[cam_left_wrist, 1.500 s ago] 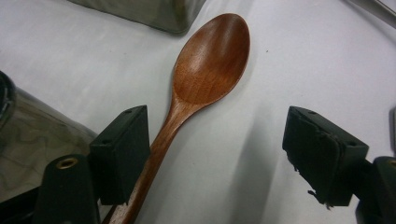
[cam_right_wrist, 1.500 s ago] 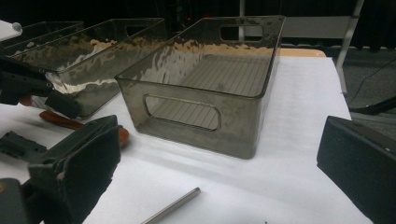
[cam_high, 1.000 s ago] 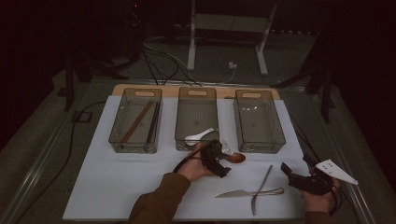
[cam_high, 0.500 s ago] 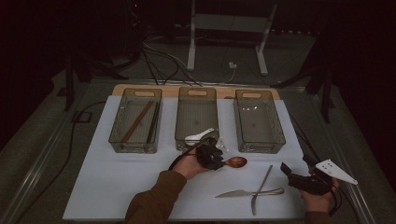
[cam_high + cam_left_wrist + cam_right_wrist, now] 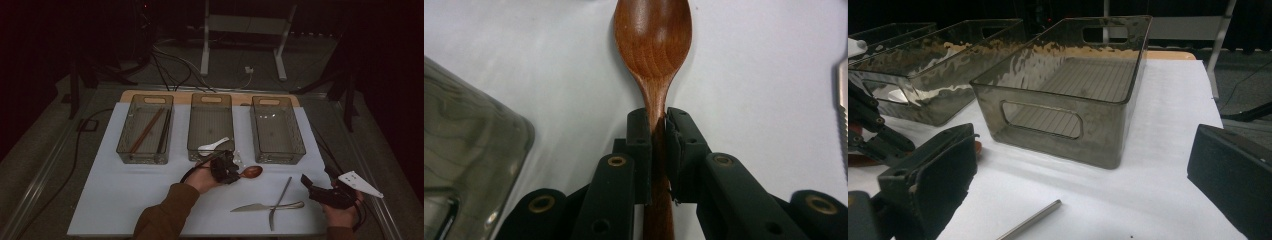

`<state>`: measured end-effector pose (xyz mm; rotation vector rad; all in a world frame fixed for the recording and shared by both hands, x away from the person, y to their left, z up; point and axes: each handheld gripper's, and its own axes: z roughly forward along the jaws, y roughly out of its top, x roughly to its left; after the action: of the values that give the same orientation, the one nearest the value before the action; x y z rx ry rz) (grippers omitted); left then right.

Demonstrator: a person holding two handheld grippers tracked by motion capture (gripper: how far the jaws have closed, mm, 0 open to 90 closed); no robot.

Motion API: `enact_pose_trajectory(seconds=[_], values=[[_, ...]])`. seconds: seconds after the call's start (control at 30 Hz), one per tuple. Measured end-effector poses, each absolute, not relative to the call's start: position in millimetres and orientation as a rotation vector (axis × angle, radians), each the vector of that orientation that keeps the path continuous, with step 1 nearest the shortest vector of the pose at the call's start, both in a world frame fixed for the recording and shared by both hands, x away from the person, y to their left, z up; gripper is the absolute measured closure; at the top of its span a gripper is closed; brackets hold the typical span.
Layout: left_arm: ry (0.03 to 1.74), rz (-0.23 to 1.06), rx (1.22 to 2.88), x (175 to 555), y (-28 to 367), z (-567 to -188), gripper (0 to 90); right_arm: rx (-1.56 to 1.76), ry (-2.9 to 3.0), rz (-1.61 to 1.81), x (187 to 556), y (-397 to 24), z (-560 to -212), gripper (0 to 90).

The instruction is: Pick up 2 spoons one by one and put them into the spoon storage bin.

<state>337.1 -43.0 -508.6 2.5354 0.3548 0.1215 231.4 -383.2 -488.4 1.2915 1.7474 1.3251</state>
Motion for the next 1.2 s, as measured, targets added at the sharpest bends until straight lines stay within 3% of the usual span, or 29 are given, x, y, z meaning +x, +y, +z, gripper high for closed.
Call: enact_pose_trajectory(seconds=[1.2], values=[[0.513, 0.183, 2.366, 348.9, 11.0, -448.1, 83.5, 1.291, 1.746, 1.323, 231.8, -382.1, -488.6, 0.0]])
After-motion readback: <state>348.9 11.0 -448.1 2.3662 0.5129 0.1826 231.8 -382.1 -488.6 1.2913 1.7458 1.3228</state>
